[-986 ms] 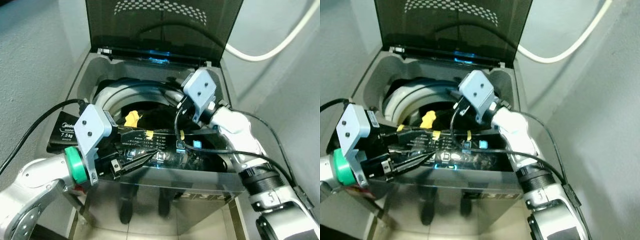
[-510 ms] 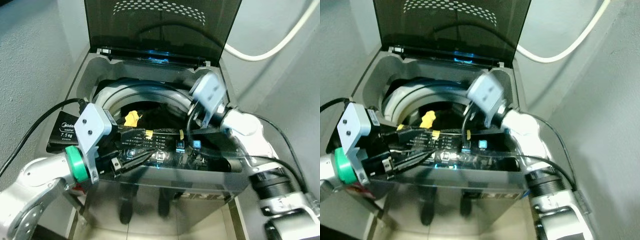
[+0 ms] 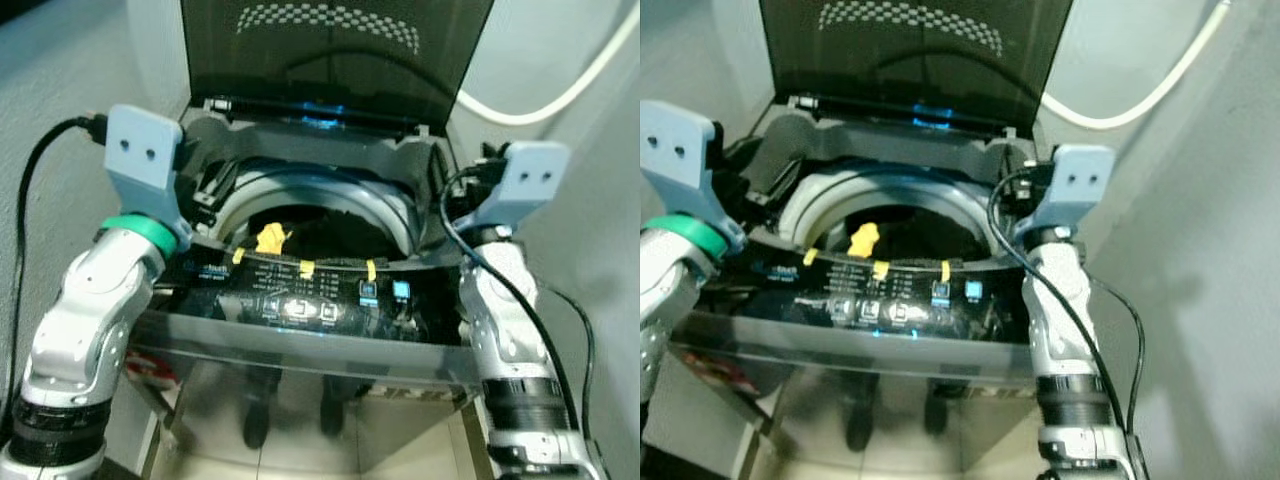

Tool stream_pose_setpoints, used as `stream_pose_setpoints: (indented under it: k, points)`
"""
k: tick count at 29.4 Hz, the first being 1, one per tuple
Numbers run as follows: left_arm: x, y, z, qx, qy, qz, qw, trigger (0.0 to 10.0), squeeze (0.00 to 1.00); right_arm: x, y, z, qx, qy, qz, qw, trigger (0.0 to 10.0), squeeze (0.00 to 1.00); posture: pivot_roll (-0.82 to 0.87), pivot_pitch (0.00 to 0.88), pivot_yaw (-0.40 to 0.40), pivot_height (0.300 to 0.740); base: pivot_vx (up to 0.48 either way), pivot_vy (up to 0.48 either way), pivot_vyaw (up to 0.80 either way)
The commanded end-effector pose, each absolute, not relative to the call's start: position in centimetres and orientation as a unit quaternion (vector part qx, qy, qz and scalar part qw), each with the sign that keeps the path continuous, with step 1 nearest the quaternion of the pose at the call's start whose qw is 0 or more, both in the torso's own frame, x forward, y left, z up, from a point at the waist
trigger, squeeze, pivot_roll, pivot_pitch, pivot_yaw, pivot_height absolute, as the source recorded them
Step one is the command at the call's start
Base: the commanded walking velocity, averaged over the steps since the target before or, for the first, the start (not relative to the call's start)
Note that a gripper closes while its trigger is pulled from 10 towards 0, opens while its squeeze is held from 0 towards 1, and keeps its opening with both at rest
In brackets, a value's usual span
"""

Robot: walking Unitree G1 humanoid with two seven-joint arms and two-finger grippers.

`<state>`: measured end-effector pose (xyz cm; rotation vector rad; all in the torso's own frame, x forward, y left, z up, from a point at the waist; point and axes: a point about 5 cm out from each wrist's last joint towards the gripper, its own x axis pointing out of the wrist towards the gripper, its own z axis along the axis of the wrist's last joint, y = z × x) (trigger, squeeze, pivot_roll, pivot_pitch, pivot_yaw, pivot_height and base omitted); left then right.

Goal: Clothes washing

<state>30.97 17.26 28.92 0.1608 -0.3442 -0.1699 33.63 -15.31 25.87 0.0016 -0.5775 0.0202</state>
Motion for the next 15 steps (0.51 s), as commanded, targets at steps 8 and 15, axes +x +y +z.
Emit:
stream_pose_setpoints:
  k: [8,15]
  points:
    - [31.9,16.5,28.5,0.109,-0.18,-0.068,0.975,10.0,0.0,32.5,-16.5,25.1,-0.005,-0.285,-0.029,0.958,10.0,0.0,0.1,0.0,0.035,0.74,0.0,0.0,0.0]
    - [32.8,16.3,27.4,0.066,-0.192,-0.043,0.978,10.0,0.0,33.5,-17.6,25.8,-0.008,-0.293,-0.066,0.954,10.0,0.0,0.1,0.0,0.012,0.74,0.0,0.0,0.0]
